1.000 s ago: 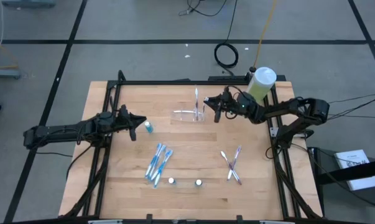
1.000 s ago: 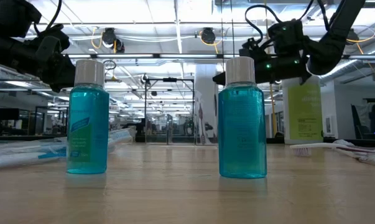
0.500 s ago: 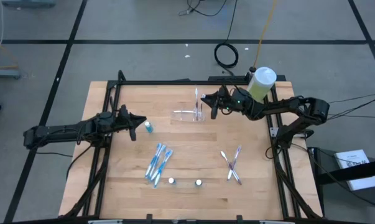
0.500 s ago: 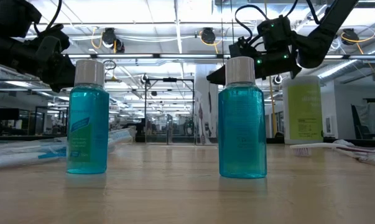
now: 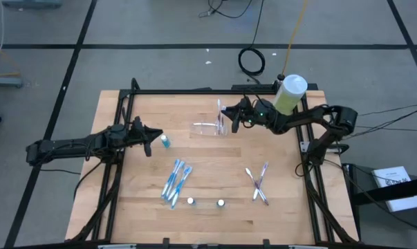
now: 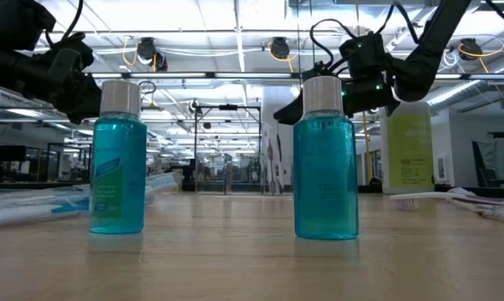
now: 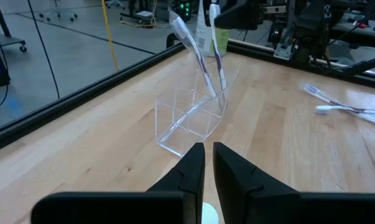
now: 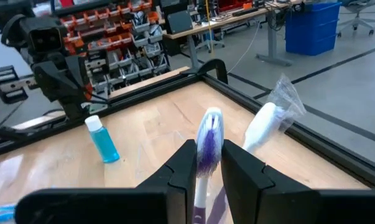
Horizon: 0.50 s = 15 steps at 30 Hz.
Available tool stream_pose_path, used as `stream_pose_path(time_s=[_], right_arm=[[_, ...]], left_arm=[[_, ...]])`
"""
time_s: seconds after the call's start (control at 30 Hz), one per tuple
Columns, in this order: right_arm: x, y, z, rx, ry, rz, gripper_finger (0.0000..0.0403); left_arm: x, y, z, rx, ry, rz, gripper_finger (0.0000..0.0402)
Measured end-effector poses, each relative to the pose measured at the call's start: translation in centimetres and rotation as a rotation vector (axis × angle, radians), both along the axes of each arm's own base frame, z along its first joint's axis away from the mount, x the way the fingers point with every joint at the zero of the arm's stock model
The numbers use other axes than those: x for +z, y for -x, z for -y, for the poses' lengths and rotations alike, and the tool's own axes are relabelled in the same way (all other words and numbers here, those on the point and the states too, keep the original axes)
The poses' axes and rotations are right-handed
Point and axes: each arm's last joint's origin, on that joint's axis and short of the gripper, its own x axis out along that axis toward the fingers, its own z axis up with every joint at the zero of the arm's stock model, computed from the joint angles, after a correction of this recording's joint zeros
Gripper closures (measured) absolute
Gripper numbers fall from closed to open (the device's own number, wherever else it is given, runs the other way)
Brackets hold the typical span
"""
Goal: Pick & Place toothbrushing station
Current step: Put the violet toothbrush into the transparent organizer
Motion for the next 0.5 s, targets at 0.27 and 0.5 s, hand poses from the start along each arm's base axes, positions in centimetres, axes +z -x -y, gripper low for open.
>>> stream_pose_path(time_s=[0.27, 0.5], right_arm=[[-0.78, -0.29, 0.12, 0.001, -0.010, 0.005, 0.0348], [-0.79, -0.19, 0.29, -0.005, 0.000, 0.002, 0.0348]], left_arm=[[0.00, 0.00, 0.00, 0.000, 0.000, 0.000, 0.0364], [0.00, 0.00, 0.00, 0.000, 0.000, 0.000, 0.0364]])
